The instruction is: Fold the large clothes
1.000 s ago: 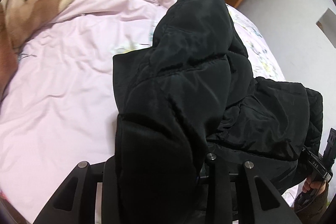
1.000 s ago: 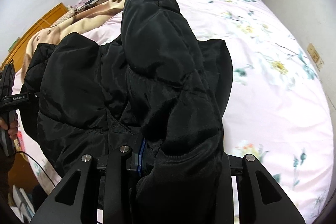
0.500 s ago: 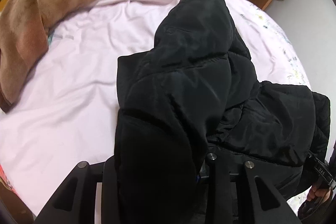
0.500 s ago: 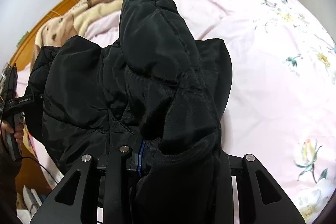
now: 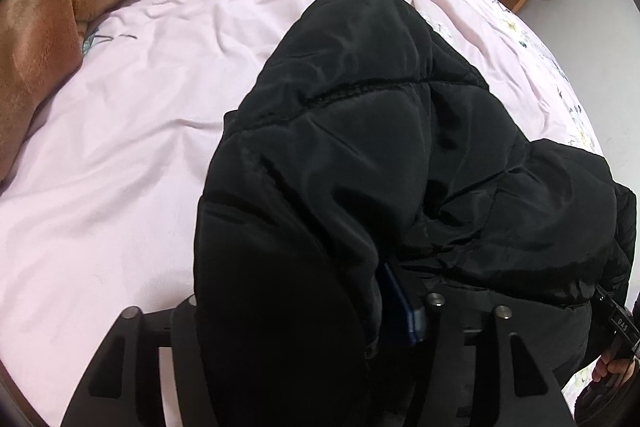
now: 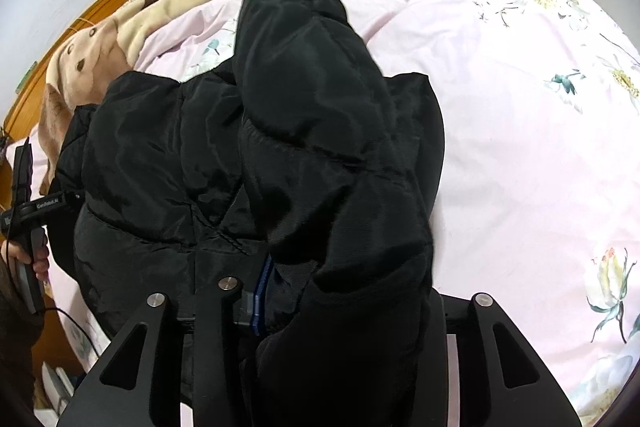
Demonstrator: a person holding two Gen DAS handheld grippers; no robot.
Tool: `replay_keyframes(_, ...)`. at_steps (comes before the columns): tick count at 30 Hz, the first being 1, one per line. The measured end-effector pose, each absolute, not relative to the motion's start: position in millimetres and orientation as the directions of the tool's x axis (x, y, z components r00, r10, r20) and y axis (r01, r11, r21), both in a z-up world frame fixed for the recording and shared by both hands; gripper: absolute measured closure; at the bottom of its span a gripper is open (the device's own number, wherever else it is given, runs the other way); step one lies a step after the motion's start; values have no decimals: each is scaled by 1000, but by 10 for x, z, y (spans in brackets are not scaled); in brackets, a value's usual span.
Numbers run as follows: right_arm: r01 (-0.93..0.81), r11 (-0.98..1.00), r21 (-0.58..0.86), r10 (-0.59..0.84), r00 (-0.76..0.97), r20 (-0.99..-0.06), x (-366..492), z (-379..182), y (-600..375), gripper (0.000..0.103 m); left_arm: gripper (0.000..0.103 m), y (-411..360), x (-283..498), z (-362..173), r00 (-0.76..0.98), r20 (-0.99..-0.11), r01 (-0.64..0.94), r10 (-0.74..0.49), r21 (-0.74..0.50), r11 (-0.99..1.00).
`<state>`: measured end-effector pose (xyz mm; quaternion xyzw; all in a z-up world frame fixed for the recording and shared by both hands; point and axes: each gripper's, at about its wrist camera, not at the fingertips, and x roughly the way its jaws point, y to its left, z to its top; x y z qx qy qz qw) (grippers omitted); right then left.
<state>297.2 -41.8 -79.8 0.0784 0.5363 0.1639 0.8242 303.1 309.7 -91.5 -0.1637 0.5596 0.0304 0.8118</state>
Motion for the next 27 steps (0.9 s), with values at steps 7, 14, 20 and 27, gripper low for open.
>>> replay_keyframes(7, -164, 947, 275, 318, 369, -873, 3007, -706, -384, 45, 31, 3416, 3214, -1026, 375, -913, -261, -161, -271, 927)
replay_keyframes(14, -102, 987, 124, 159, 515, -843, 2823, -139, -489, 39, 31, 3581, 2968, -425, 493, -864, -260, -104, -261, 930)
replay_keyframes(20, -139, 990, 35, 119, 662, -740, 2570, 383, -431, 39, 30, 3549, 2804, 136, 637, -771, -281, 5, -225, 933)
replay_keyframes(27, -181, 981, 73, 165, 564, -809, 2579, -110, -289, 39, 31, 3110, 3108, -545, 477, -878, -219, -39, -162, 962)
